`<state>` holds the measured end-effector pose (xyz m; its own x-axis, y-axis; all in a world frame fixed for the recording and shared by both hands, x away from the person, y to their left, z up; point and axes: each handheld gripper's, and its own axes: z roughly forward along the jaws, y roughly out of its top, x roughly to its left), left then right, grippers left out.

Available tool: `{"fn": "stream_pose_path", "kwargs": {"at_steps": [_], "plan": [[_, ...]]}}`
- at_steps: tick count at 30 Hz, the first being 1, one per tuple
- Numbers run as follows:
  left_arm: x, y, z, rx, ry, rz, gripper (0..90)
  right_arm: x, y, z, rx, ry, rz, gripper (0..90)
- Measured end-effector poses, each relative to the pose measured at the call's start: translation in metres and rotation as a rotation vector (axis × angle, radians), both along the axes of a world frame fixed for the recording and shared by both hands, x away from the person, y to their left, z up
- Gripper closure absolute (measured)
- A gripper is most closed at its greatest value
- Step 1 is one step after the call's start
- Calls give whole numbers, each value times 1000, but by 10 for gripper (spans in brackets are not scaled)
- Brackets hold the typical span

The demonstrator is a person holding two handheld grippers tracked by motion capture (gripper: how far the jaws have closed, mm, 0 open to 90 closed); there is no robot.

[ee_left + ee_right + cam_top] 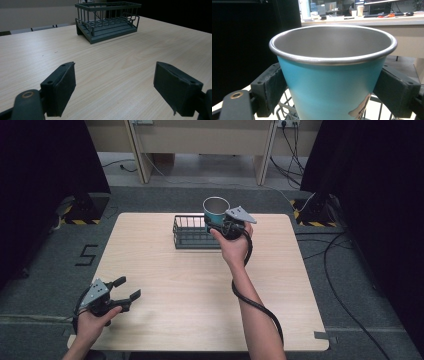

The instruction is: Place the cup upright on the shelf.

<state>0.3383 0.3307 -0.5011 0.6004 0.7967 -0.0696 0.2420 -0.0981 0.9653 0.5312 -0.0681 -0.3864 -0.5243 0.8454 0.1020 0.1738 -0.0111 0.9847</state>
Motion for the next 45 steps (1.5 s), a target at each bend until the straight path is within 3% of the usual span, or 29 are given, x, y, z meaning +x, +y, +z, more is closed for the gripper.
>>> {"fn": "stream_pose_path", "kwargs": {"at_steps": [20,45], "plan": [[0,0,0,-5,-2,-1,173,22,6,4,-20,22,-16,162],[0,1,1,-10,-3,1,173,49,20,-3,-39,79,-37,162]]}}
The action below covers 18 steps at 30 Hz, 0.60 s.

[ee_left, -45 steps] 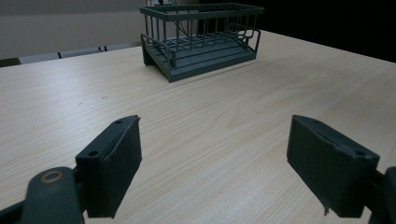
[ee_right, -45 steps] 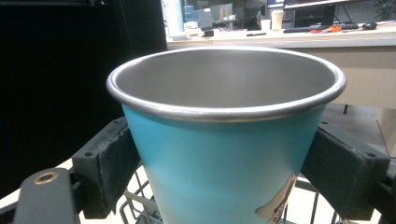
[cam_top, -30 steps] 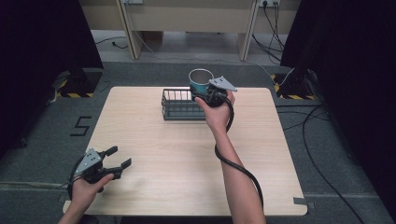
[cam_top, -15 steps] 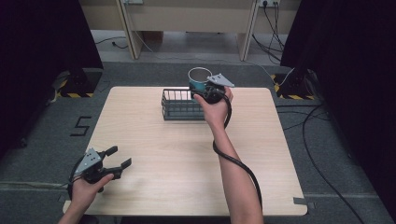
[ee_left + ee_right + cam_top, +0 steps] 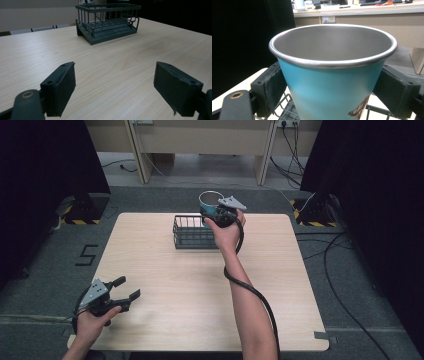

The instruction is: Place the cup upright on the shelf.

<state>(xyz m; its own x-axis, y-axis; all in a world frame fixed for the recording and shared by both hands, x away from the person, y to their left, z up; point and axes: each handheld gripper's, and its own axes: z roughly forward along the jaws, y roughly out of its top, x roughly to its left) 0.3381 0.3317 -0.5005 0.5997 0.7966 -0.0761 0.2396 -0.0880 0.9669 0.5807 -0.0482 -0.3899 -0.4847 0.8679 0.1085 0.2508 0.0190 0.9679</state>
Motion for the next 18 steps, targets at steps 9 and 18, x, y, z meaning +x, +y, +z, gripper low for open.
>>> {"fn": "stream_pose_path", "kwargs": {"at_steps": [9,18], "plan": [[0,0,0,-3,0,0,172,6,4,-6,-7,26,-10,162],[0,1,0,-8,0,2,172,11,10,-12,-27,44,-18,162]]}}
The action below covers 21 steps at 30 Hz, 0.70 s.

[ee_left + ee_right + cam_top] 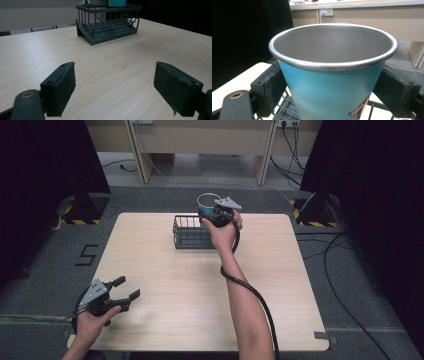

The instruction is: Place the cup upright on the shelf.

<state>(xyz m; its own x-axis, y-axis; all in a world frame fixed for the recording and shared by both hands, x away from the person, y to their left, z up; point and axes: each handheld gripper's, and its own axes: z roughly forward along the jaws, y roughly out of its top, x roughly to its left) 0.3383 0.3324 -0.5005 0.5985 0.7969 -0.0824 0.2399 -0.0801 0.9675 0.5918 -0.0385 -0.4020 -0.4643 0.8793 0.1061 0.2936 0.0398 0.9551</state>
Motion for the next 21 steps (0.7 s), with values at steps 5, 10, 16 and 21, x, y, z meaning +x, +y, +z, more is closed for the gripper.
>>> {"fn": "stream_pose_path", "kwargs": {"at_steps": [5,10,16,21], "plan": [[0,1,0,-2,1,1,172,2,2,-4,-5,16,-4,162],[0,1,0,-1,1,1,172,4,4,-10,-18,33,-10,162],[0,1,0,-2,1,1,172,6,5,-16,-40,58,-20,161],[0,1,0,-2,1,1,172,7,7,-20,-54,79,-22,161]]}}
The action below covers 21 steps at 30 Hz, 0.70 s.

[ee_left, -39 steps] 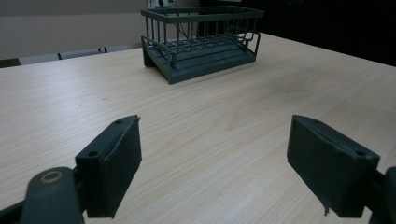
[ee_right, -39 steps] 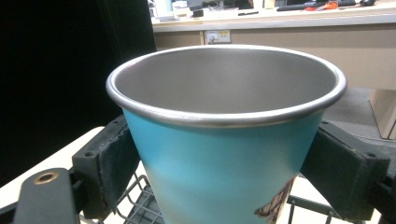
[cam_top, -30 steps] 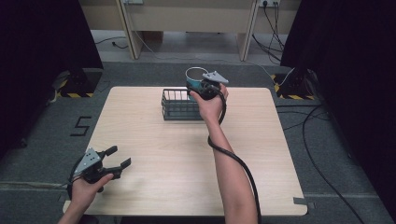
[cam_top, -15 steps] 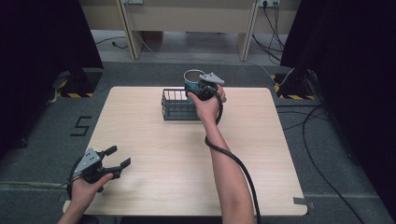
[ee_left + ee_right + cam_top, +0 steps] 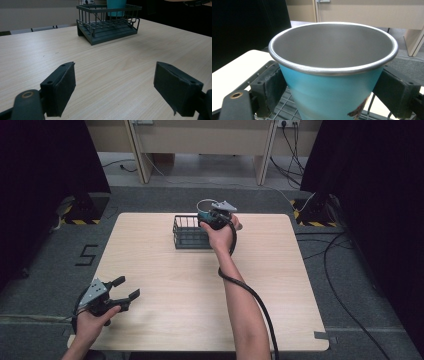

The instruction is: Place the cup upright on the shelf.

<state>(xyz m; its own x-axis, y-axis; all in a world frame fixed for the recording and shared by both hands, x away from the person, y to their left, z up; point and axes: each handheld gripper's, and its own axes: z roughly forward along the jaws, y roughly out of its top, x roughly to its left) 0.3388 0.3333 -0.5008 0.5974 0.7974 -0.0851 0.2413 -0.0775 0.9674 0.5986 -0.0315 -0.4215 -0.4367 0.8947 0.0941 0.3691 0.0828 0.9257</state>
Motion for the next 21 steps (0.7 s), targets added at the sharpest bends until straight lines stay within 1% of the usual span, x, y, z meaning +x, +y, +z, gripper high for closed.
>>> {"fn": "stream_pose_path", "kwargs": {"at_steps": [4,8,16,21], "plan": [[0,0,0,-1,1,0,172,1,1,-2,-12,22,7,160],[0,0,0,-1,0,0,172,1,2,-5,-11,28,6,160],[0,0,0,0,0,-1,172,2,2,-11,-26,52,7,159],[0,0,0,-1,0,-1,173,2,2,-13,-27,52,5,159]]}}
